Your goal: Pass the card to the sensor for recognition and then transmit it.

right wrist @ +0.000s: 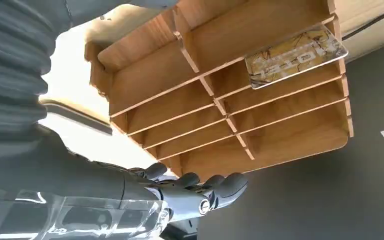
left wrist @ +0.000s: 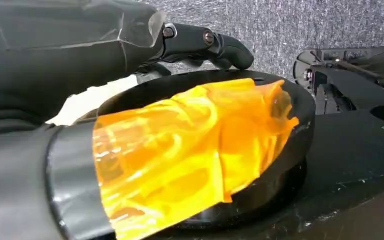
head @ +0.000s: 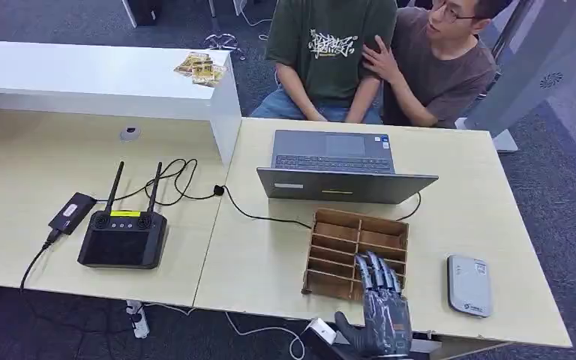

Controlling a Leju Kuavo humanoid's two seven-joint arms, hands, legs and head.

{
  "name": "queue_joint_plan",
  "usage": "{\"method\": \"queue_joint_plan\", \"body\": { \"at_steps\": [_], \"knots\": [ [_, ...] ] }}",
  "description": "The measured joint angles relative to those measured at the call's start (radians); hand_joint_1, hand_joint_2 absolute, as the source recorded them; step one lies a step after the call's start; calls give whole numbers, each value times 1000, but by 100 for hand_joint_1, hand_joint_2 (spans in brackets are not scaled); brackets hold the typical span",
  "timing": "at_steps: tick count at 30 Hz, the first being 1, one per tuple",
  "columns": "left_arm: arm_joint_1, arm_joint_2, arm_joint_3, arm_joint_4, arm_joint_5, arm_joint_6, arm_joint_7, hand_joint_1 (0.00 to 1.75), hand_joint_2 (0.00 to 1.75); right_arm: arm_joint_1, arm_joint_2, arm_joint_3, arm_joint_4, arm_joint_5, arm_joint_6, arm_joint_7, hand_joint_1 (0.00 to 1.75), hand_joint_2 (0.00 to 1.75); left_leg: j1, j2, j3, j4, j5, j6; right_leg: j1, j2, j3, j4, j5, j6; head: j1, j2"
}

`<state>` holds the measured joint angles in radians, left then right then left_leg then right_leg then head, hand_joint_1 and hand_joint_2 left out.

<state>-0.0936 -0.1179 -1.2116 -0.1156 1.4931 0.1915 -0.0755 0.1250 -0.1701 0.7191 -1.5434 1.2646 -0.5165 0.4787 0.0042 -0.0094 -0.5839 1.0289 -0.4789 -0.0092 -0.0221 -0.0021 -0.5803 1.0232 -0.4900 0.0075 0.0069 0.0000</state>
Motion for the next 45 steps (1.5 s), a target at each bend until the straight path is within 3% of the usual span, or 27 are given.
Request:
{"method": "queue_joint_plan", "body": {
  "at_steps": [6,13,29,36,41,43,45],
  "knots": [
    [0,0,0,0,0,4,-3,0,0,-18,19,8,-8,43,-81,-74,0,175,0,1,0,0,0,0,0,1,0,0,0,0,0,0],
    [0,0,0,0,0,4,-8,0,0,-46,50,9,-16,38,-73,-108,0,175,0,0,0,0,0,0,0,0,0,0,0,0,0,0],
    [0,0,0,0,0,5,-8,0,0,-50,58,9,-16,36,-74,-115,0,175,0,0,0,0,0,0,0,0,0,0,0,0,0,0],
    [0,-1,0,0,0,6,-9,0,0,-61,77,8,-15,46,-72,-168,0,175,0,0,0,0,0,0,0,0,0,0,0,0,0,0],
    [-1,-1,0,0,0,6,-9,0,0,-79,94,8,-4,49,-30,-177,0,175,0,0,0,0,0,0,0,0,0,0,0,0,0,0],
    [-1,-1,0,0,-1,5,-8,0,0,-90,94,8,14,114,90,-122,0,175,0,1,0,0,0,0,0,1,0,0,0,0,0,0],
    [-1,-1,0,0,-1,3,-8,0,0,-101,92,8,52,148,133,-101,0,175,0,0,0,0,0,0,0,0,0,0,0,0,0,0]
  ]
}}
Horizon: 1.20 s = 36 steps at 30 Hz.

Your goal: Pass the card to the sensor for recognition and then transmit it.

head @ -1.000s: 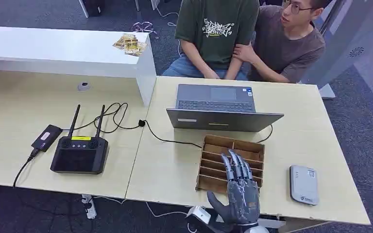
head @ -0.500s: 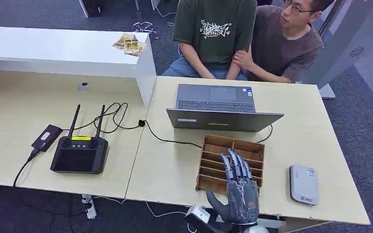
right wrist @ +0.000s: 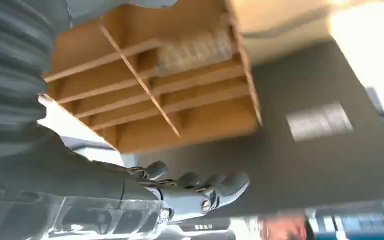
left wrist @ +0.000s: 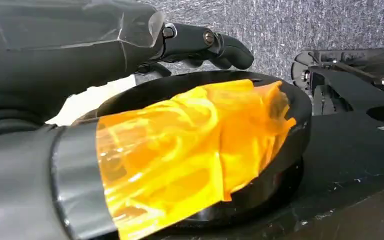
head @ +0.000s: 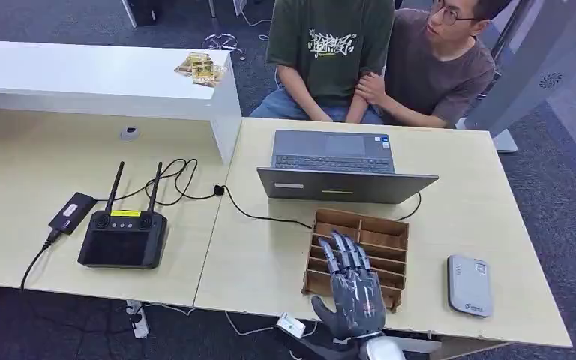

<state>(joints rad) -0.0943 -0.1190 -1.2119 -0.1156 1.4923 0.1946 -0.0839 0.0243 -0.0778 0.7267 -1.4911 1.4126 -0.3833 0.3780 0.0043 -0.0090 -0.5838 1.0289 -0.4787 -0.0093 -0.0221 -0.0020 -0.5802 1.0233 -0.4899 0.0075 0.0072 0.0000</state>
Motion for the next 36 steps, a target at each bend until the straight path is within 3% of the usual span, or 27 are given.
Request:
{"method": "queue_joint_plan", "body": {
  "at_steps": [16,36],
  "knots": [
    [0,0,0,0,0,-5,-2,0,0,-67,-11,35,80,-49,83,29,0,175,0,0,0,0,0,0,0,0,0,0,0,0,0,0],
    [0,0,0,0,1,-6,-3,0,0,-73,-13,48,94,-72,84,26,0,175,0,0,0,0,0,0,0,0,0,0,0,0,0,0]
  ]
}}
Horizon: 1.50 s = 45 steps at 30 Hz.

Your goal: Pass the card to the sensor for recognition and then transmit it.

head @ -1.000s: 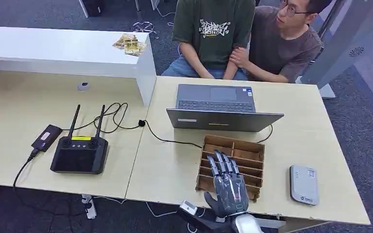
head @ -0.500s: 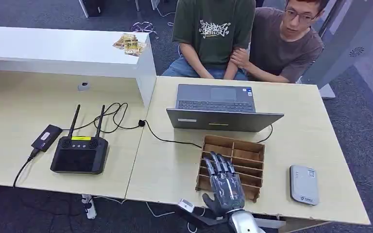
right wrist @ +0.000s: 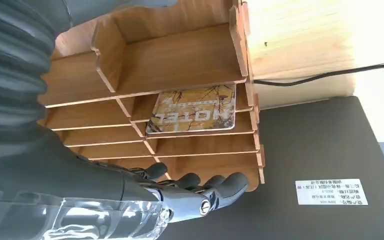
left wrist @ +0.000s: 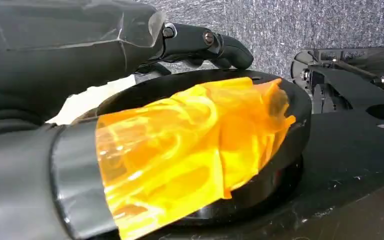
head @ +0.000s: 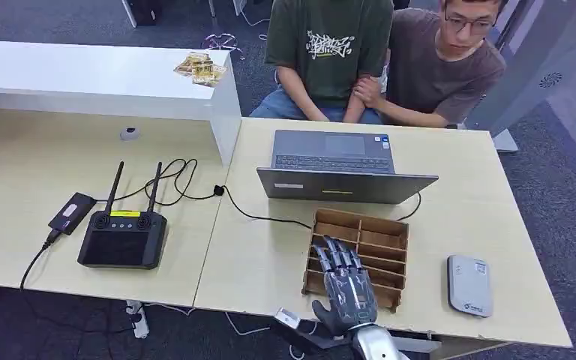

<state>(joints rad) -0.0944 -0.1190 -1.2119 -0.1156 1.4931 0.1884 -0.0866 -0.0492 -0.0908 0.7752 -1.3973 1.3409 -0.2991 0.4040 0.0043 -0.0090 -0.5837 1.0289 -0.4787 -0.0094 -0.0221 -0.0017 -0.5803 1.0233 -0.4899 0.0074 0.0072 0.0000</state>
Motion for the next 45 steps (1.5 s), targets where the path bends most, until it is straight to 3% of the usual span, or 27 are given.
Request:
{"method": "queue_joint_plan", "body": {
  "at_steps": [26,27,28,29,45],
  "knots": [
    [0,0,0,0,0,-1,0,0,0,6,-1,1,-1,-9,-42,-14,0,175,0,0,0,0,0,0,0,0,0,0,0,0,0,0],
    [0,0,0,0,0,-1,0,0,0,6,-1,1,-1,-9,-42,-14,33,175,0,0,0,0,0,0,0,0,0,0,0,0,0,0],
    [0,0,0,0,0,-1,0,0,0,6,-1,1,-1,-9,-44,-15,166,175,0,0,0,0,0,0,0,0,0,0,0,0,0,0],
    [0,0,0,0,0,-1,0,0,0,7,-1,1,-1,-8,-47,-16,175,175,0,0,0,0,0,0,0,0,0,0,0,0,0,0],
    [0,0,0,0,0,-1,0,0,0,15,-1,0,-10,-21,-54,-26,175,175,0,0,0,0,0,0,0,0,0,0,0,0,0,0]
  ]
}}
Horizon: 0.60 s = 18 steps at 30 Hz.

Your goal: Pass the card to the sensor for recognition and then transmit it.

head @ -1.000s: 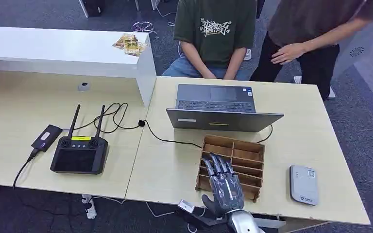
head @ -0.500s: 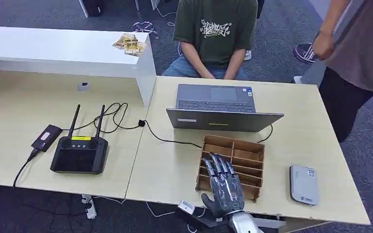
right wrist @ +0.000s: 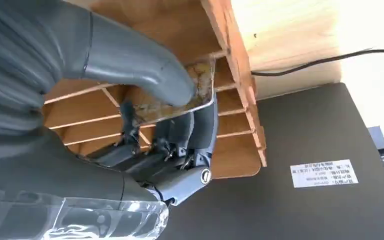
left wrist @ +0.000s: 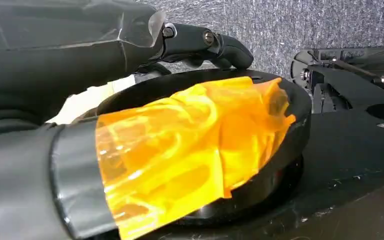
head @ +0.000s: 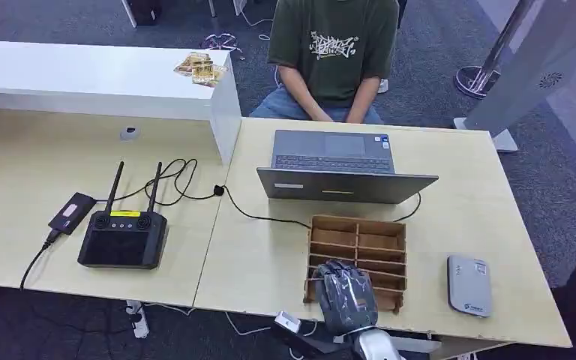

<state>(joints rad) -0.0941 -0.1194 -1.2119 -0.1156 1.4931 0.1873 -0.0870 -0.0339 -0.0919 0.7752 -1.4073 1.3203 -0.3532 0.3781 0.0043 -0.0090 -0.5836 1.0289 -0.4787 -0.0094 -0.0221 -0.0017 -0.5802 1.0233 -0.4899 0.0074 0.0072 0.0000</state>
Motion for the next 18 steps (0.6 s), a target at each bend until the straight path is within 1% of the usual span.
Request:
{"method": "queue_joint_plan", "body": {
  "at_steps": [15,18],
  "knots": [
    [0,0,0,0,0,0,0,0,0,1,-2,0,-13,-28,12,-4,175,175,0,0,0,0,0,0,0,0,0,0,0,0,0,0],
    [0,0,0,0,0,-1,-1,0,0,3,-3,0,-19,-32,2,-10,175,175,0,0,0,0,0,0,0,0,0,0,0,0,0,0]
  ]
}}
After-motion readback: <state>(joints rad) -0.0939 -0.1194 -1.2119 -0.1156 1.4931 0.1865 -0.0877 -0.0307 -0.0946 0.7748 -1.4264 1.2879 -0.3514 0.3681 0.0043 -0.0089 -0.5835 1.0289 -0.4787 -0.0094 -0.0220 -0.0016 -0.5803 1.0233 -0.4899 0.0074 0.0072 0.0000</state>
